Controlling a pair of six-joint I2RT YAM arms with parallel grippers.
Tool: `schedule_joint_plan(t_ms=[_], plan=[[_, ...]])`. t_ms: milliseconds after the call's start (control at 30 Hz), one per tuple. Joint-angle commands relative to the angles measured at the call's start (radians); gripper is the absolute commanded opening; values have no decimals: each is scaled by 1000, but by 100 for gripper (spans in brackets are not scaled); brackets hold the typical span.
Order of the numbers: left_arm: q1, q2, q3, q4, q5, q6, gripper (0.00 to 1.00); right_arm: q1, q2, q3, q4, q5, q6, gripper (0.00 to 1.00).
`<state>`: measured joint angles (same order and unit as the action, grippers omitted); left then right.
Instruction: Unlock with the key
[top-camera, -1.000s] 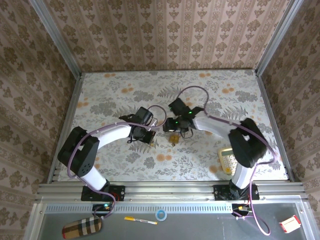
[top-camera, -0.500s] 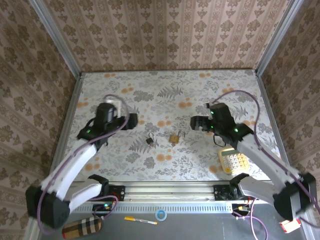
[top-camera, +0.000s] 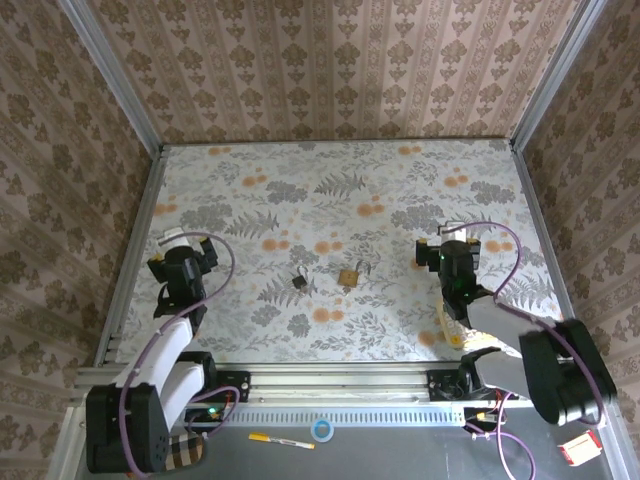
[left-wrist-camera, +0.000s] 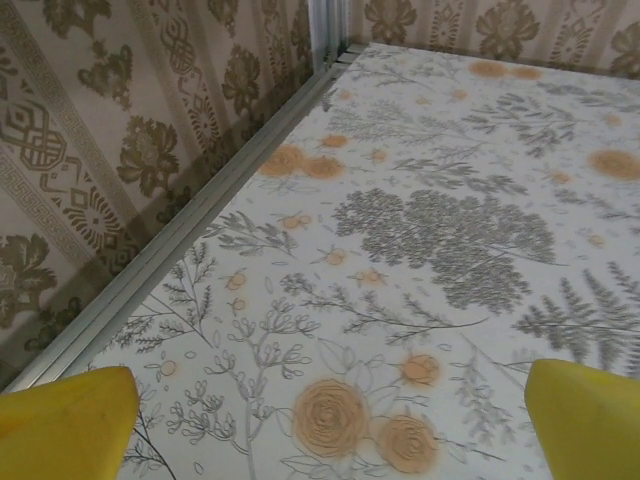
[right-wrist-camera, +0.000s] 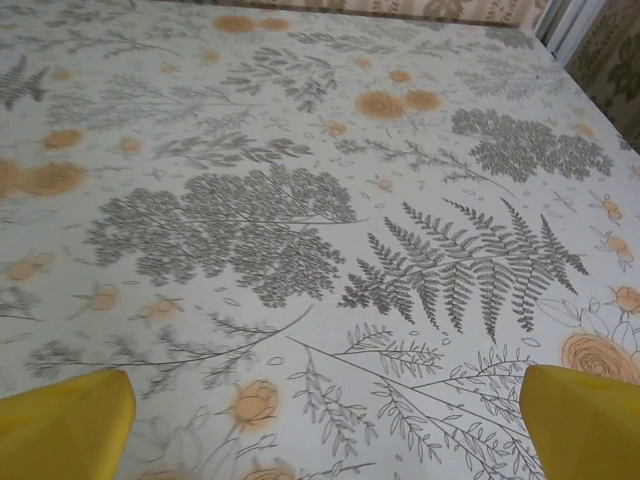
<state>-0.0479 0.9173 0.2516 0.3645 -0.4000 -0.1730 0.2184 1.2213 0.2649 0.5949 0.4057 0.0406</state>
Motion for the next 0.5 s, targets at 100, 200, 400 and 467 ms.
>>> schedule_joint_plan(t_ms=[100,200,400,467], plan=[[49,456,-76,776,168,125,100,-106,247,26,428,-163,-60,99],[45,684,-12,910,255,183,100,-136,310,98,351,-122,-5,100],[10,629,122,573,178,179,100,-188,303,114,305,-169,42,100],[10,632,120,582,176,181,100,-183,303,115,305,-158,40,100]])
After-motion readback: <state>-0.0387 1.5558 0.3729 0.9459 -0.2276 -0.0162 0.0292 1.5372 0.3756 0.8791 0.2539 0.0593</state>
